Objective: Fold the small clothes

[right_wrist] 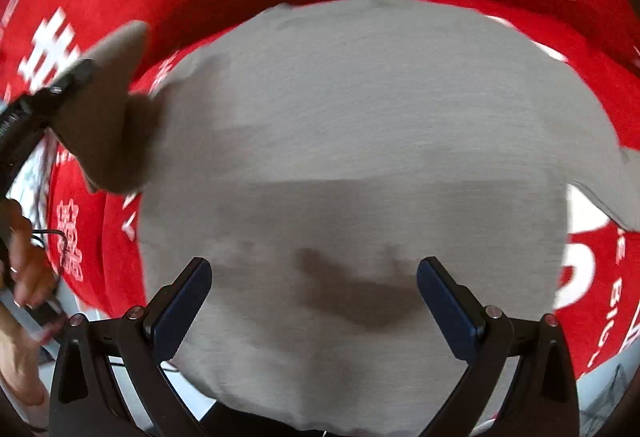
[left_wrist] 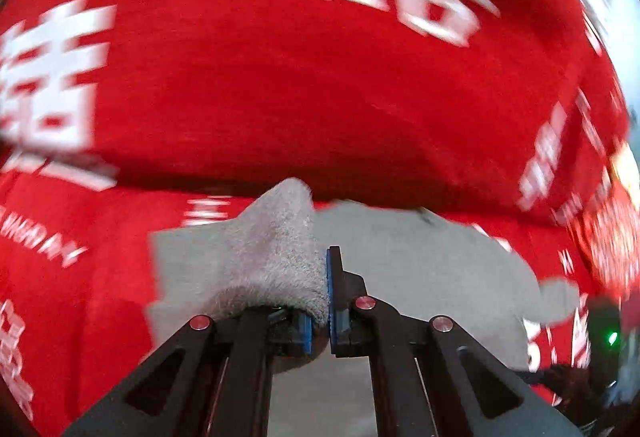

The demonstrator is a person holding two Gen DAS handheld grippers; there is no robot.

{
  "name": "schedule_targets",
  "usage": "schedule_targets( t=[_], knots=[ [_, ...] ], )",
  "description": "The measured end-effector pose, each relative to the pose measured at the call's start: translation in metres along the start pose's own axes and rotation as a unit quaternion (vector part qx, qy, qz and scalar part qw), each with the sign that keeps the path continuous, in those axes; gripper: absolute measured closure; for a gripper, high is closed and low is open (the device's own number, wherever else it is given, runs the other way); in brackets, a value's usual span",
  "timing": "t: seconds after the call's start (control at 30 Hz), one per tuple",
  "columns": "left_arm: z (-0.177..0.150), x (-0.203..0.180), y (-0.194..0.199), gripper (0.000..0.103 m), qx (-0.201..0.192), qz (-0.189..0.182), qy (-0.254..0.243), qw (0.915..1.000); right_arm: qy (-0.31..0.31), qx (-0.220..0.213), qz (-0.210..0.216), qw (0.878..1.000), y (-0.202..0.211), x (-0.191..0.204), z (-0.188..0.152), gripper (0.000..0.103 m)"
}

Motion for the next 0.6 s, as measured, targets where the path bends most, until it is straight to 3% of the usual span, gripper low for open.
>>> schedule_targets(
  t=[0.1, 0.17, 0.3, 0.33, 0.37, 0.43, 0.5, 0.6],
  knots=[
    [-0.01, -0.052, -0.038, 0.097, 0.044, -0.03, -0.033, 0.998, -0.029, -0.006, -0.007, 1.0, 0.006, -0.039, 0.002, 0.001],
    [-0.025, -0.078, -0.068, 0.097, 0.079, -0.021, -0.061, 0.9948, -0.05, -0.004, -0.012, 0.999, 0.004, -0.063, 0.001, 0.001],
    [-0.052, -0.094, -0.103, 0.093, 0.126, 0.008, -0.086, 0.9882, -0.085, 0.004, -0.01, 0.996, -0.006, -0.099, -0.005, 0.001],
    [-0.059, -0.094, -0.11, 0.088, 0.147, 0.018, -0.091, 0.9848, -0.091, 0.008, -0.008, 0.996, -0.01, -0.104, -0.006, 0.001],
    [-0.065, -0.092, -0.112, 0.075, 0.156, 0.019, -0.091, 0.9833, -0.094, 0.01, -0.008, 0.996, -0.012, -0.108, -0.007, 0.001],
    [-0.065, -0.09, -0.104, 0.071, 0.145, 0.015, -0.093, 0.9849, -0.093, 0.012, -0.012, 0.996, -0.013, -0.111, -0.006, 0.001],
    [-0.062, -0.087, -0.09, 0.019, 0.148, 0.038, -0.109, 0.9822, -0.086, 0.009, -0.016, 0.996, -0.012, -0.104, -0.002, 0.001],
    [-0.053, -0.063, -0.049, 0.018, 0.115, 0.052, -0.106, 0.9863, -0.043, -0.009, -0.024, 0.999, -0.005, -0.083, 0.013, 0.001]
  ],
)
Point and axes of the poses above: each gripper's, at about its wrist camera, not at the fingertips, and y roughly against the way its jaws point, x to its left, z to its top, the point moved 3 cm from there along -y, roughly the way its jaws point, and after that the axes turned 1 degree about -x, right-handed, at the moved point
